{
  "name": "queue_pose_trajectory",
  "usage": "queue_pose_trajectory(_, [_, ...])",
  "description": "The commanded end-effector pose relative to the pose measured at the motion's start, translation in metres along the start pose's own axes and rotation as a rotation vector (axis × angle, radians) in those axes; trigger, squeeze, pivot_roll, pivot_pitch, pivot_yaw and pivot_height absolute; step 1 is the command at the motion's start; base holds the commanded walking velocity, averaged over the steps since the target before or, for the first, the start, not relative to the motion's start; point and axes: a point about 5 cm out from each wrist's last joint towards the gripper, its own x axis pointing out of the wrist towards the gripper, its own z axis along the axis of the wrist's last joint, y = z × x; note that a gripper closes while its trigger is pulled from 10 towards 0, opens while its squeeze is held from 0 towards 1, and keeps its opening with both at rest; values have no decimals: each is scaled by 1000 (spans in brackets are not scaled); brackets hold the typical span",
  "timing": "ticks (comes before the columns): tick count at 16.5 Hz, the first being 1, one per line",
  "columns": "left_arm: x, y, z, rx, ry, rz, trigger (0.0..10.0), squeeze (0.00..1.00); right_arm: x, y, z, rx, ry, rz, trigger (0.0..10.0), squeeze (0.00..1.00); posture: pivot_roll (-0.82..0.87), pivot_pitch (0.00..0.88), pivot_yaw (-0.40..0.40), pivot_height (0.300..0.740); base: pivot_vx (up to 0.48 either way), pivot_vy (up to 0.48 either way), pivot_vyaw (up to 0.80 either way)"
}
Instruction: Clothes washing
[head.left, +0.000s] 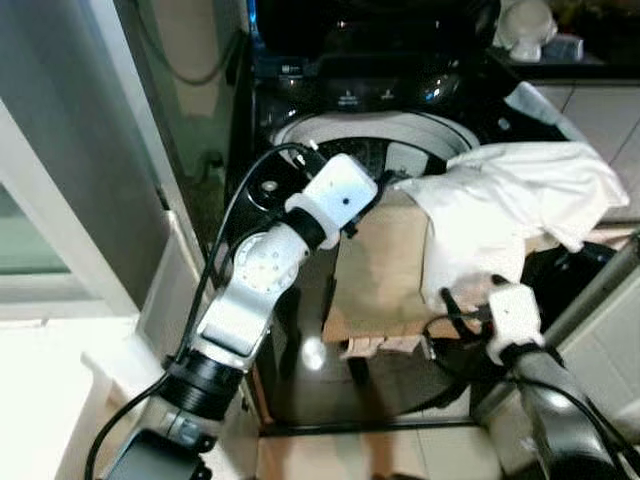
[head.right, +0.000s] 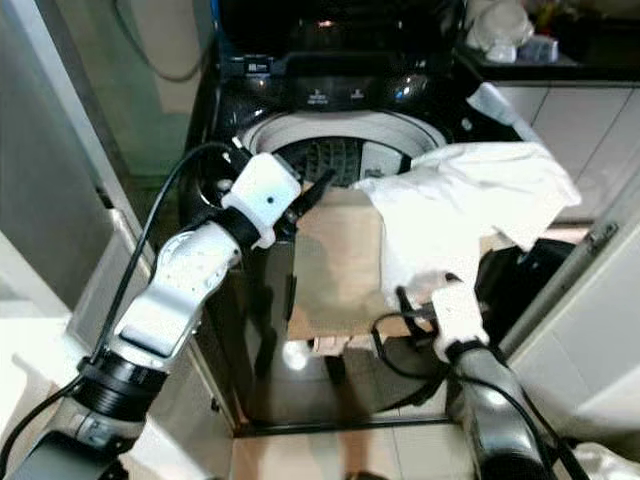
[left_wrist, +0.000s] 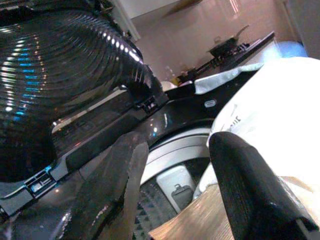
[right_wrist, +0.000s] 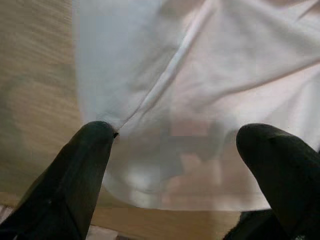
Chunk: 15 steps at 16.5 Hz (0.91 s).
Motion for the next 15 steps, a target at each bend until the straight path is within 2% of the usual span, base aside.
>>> queue_pose_trajectory(1, [-2,4,2,9,3,9,10000,0,10,0,7,-20,-11,-7,10000,0,-93,0,9,740,0,0,0])
queue_pose_trajectory(4, [-3,5,3,13,5,17,10000,0,28,-2,15,-25,-2,-43,10000,0,-77,0,6,740,0,0,0])
queue_pose_trajectory(5, [-4,5,3,12,4,15,10000,0,39,-5,22,-33,3,-71,10000,0,-71,0,6,740,0,0,0])
queue_pose_trajectory(7, [-4,5,4,8,4,12,10000,0,45,-5,27,-36,4,-87,10000,0,-63,0,4,740,0,0,0])
queue_pose_trajectory(8, [-5,3,4,5,3,3,10000,0,48,-7,30,-40,4,-104,8078,0,-60,0,1,740,0,0,0])
queue_pose_trajectory(9, [-6,2,4,5,3,-3,10000,0,50,-8,31,-41,4,-108,4824,0,-58,0,-1,740,0,0,0])
queue_pose_trajectory(10, [-8,0,4,3,7,-14,10000,0,54,-12,37,-27,-6,-131,0,0,-53,0,-2,740,0,0,0])
queue_pose_trajectory(12, [-11,-6,2,-23,11,-70,10000,0,63,-15,51,7,-34,-144,0,0,-50,0,-3,740,0,0,0])
queue_pose_trajectory(13, [-22,-17,-7,-47,36,-190,10000,0,71,-17,67,17,-70,-150,0,0,-51,0,-6,740,0,0,0])
queue_pose_trajectory(15, [-33,-19,-16,-30,65,-226,10000,0,76,-19,80,11,-102,-147,0,0,-50,0,-7,740,0,0,0])
